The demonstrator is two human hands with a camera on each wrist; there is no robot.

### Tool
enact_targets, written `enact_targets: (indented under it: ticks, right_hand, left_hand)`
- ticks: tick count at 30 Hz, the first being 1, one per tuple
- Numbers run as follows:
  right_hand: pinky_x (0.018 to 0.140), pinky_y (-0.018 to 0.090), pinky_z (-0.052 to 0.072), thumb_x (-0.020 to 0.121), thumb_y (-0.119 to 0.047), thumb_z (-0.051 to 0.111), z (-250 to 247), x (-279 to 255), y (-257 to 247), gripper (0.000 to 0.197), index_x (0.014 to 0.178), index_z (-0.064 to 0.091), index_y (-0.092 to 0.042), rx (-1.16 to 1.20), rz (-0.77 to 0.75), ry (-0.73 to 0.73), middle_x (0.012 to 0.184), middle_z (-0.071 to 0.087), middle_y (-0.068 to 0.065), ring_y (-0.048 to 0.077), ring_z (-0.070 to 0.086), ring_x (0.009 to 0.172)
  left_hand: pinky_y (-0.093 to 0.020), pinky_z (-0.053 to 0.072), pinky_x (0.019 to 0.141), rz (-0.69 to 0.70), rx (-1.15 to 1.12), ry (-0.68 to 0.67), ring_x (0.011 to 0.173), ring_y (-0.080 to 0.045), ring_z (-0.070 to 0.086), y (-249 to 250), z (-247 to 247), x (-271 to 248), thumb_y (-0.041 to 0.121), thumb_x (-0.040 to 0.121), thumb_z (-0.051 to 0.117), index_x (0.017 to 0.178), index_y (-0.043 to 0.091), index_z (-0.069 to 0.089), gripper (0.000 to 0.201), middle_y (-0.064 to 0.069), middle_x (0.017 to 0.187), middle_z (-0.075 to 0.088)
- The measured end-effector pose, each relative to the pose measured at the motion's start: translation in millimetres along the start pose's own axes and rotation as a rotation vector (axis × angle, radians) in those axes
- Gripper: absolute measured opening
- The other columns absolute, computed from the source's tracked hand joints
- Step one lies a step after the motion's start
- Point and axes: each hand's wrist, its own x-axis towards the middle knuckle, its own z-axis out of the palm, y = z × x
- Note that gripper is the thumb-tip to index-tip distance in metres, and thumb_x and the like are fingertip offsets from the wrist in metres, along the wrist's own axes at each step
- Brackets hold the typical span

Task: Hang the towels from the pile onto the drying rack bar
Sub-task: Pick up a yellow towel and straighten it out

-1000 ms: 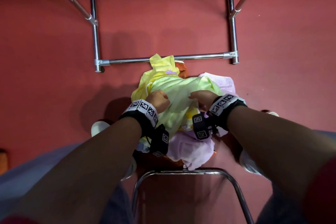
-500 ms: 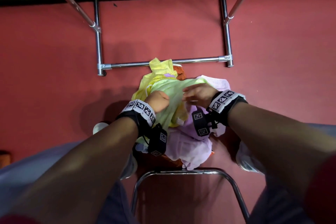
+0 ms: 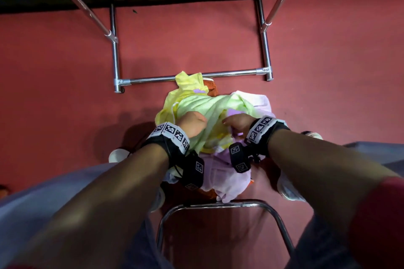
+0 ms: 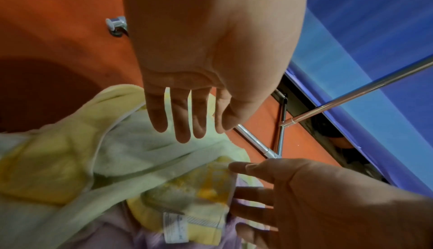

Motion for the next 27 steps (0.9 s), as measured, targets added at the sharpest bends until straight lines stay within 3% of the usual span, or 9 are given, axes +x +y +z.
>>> enact_targets:
  ticks: [1,3,6,10,14,17,23,25,27]
  right_hand:
    - [0.04,0.016,0.04,0.094,-0.016,0.059,4,3,3,0.022,0.097,0.066,0.005,-0.027,0.031,0.009,0.064,0.047,0.003,0.016,0.043,0.053]
    - [0.043,0.02,0.036,0.095,-0.021,0.06,10,11,3,0.03,0.07,0.053,-0.007,-0.142,0.064,0.009,0.063,0.044,0.004,0.015,0.042,0.053]
    - [0.054,0.024,0.038,0.095,-0.026,0.059,9,21,-6,0.035,0.064,0.048,-0.012,-0.41,-0.013,0.05,0.07,0.051,0.006,0.019,0.048,0.061]
    - [0.059,0.02,0.041,0.092,-0.027,0.06,2,18,-20,0.025,0.099,0.07,-0.005,-0.571,-0.131,0.065,0.1,0.067,0.013,0.026,0.063,0.09]
    - [0.065,0.026,0.043,0.092,-0.028,0.058,0,-7,-29,0.03,0.106,0.07,-0.003,-0.657,-0.199,0.143,0.104,0.069,0.013,0.028,0.063,0.09]
    - [0.07,0.024,0.045,0.092,-0.024,0.06,-11,-34,-42,0.026,0.113,0.068,-0.01,-0.491,-0.251,0.137,0.097,0.06,0.003,0.019,0.057,0.086]
    - [0.082,0.04,0.059,0.088,-0.011,0.066,-38,-121,-89,0.003,0.089,0.064,-0.014,0.127,-0.385,0.06,0.096,0.067,0.012,0.03,0.068,0.088]
    - [0.079,0.041,0.06,0.088,-0.013,0.065,-41,-160,-100,0.002,0.088,0.063,-0.013,0.205,-0.439,0.076,0.092,0.067,0.011,0.028,0.068,0.082]
    - [0.068,0.037,0.061,0.091,-0.009,0.06,-42,-194,-107,0.008,0.083,0.063,-0.01,0.317,-0.506,0.087,0.085,0.066,0.012,0.026,0.066,0.073]
  left_hand:
    - [-0.021,0.045,0.06,-0.005,0.004,-0.013,0.084,-0.02,0.059,-3,3,3,0.011,0.092,0.057,0.106,0.014,0.072,0.021,-0.004,0.092,0.066]
    - [-0.018,0.035,0.051,0.005,0.007,-0.03,0.082,-0.022,0.059,-8,5,9,0.009,0.092,0.057,0.108,0.008,0.072,0.023,-0.01,0.096,0.07]
    - [-0.019,0.034,0.051,0.016,0.037,-0.032,0.083,-0.023,0.06,-13,2,15,0.008,0.091,0.056,0.107,0.002,0.073,0.024,-0.017,0.101,0.071]
    - [-0.023,0.037,0.059,-0.009,0.041,-0.026,0.082,-0.024,0.06,-12,0,12,0.01,0.091,0.056,0.105,0.003,0.073,0.024,-0.015,0.093,0.071]
    - [-0.021,0.042,0.067,-0.036,-0.008,0.004,0.086,-0.022,0.063,0,-2,-4,0.012,0.09,0.059,0.103,0.011,0.074,0.02,-0.003,0.084,0.067]
    - [-0.024,0.047,0.087,0.0,-0.051,0.028,0.098,-0.023,0.064,16,-13,-26,0.01,0.09,0.061,0.106,0.01,0.073,0.02,-0.006,0.097,0.069]
    - [-0.028,0.05,0.067,0.185,-0.047,0.066,0.074,-0.02,0.058,63,-42,-94,-0.001,0.073,0.076,0.082,0.021,0.062,0.028,0.003,0.074,0.061]
    - [-0.025,0.047,0.061,0.263,-0.053,0.096,0.068,-0.016,0.057,80,-46,-118,0.01,0.064,0.084,0.086,0.022,0.059,0.036,0.004,0.074,0.062]
    - [-0.028,0.051,0.071,0.353,-0.037,0.162,0.077,-0.017,0.062,96,-49,-142,0.025,0.057,0.082,0.097,0.024,0.057,0.047,0.0,0.089,0.067]
